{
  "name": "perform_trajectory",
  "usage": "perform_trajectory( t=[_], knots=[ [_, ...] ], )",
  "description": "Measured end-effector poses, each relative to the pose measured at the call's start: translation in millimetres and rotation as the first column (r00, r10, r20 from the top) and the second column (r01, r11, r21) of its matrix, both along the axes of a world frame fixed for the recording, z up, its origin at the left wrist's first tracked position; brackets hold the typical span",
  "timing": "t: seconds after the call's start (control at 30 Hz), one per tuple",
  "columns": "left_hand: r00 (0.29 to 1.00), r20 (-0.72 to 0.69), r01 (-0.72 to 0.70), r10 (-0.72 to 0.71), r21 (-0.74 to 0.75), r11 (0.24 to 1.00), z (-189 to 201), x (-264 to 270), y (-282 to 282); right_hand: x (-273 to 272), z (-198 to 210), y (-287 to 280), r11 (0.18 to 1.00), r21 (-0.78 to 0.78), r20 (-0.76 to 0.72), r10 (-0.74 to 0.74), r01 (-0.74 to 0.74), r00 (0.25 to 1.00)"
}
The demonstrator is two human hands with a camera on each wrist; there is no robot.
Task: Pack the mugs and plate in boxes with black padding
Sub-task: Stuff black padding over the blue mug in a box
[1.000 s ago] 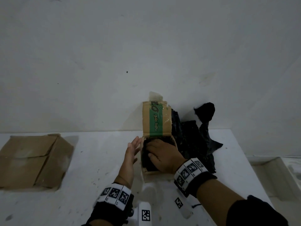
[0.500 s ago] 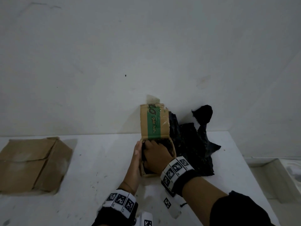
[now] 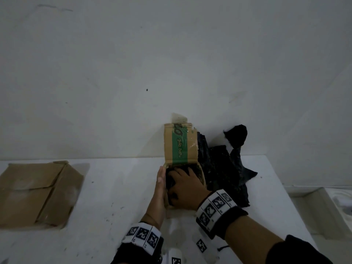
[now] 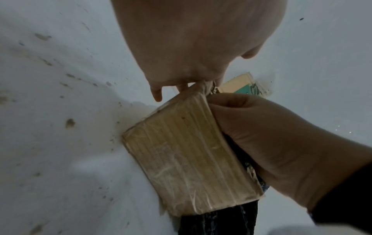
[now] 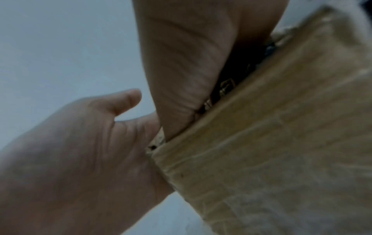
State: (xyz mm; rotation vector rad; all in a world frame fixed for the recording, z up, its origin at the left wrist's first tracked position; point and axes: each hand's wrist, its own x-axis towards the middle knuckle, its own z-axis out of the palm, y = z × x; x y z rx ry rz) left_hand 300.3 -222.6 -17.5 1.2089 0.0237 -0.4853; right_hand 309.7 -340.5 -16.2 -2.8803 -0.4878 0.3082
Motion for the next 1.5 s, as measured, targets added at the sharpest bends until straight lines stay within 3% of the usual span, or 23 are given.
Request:
perform_trajectory(
  t=[0.13, 0.23, 0.33, 0.4, 0.6, 0.67, 0.77, 0.83, 0.97, 1.2, 1.27, 1.37, 1.5],
  knots=[
    [0.994, -0.109, -0.001, -0.005, -0.056, 0.998, -3, 5, -2, -7, 0, -2, 0.987, 0.148, 0.139, -0.082, 0.061, 0.987],
    [0.998, -0.057, 0.033, -0.036, -0.045, 0.998, -7, 6, -1, -17, -6, 5, 0.948, 0.109, 0.153, -0.314, 0.3, 0.937],
    [1.0, -0.003, 0.023, -0.023, 0.006, 1.0, -12, 6, 0, -14, -4, 15, 0.901, 0.067, 0.113, -0.434, 0.429, 0.894],
    [0.998, 0.054, 0.017, -0.018, 0.035, 0.999, -14, 7, 2, -5, 0, 15, 0.88, -0.008, 0.027, -0.474, 0.474, 0.88],
    [0.99, 0.122, 0.052, -0.071, 0.155, 0.987, -19, 8, 4, 22, 7, 8, 0.826, 0.027, -0.351, -0.52, 0.563, 0.779],
    [0.991, 0.117, 0.053, -0.07, 0.142, 0.989, -19, 9, 4, 25, 11, 2, 0.844, 0.029, -0.403, -0.48, 0.536, 0.779],
    [0.992, 0.114, 0.045, -0.058, 0.114, 0.992, -22, 10, 3, 14, 14, 4, 0.901, -0.03, -0.109, -0.434, 0.434, 0.894],
    [0.993, 0.108, 0.045, -0.055, 0.091, 0.995, -22, 9, 3, -2, 12, 14, 0.912, -0.08, 0.023, -0.401, 0.402, 0.916],
    [0.993, 0.094, 0.058, -0.066, 0.087, 0.995, -18, 9, 2, -23, 0, 24, 0.877, -0.077, -0.129, -0.48, 0.474, 0.868],
    [0.991, 0.115, 0.052, -0.067, 0.128, 0.99, -14, 8, 4, -1, 18, 15, 0.823, 0.057, -0.24, -0.538, 0.565, 0.808],
    [0.99, 0.12, 0.064, -0.079, 0.123, 0.99, -11, 7, 4, 2, 20, 10, 0.856, 0.033, -0.204, -0.5, 0.516, 0.842],
    [0.989, 0.125, 0.067, -0.08, 0.106, 0.992, -7, 6, 5, -2, 13, 11, 0.948, -0.038, -0.035, -0.317, 0.316, 0.948],
    [0.989, 0.12, 0.077, -0.09, 0.11, 0.991, -4, 6, 4, -7, -8, 11, 0.973, -0.067, -0.045, -0.223, 0.22, 0.974]
  ],
)
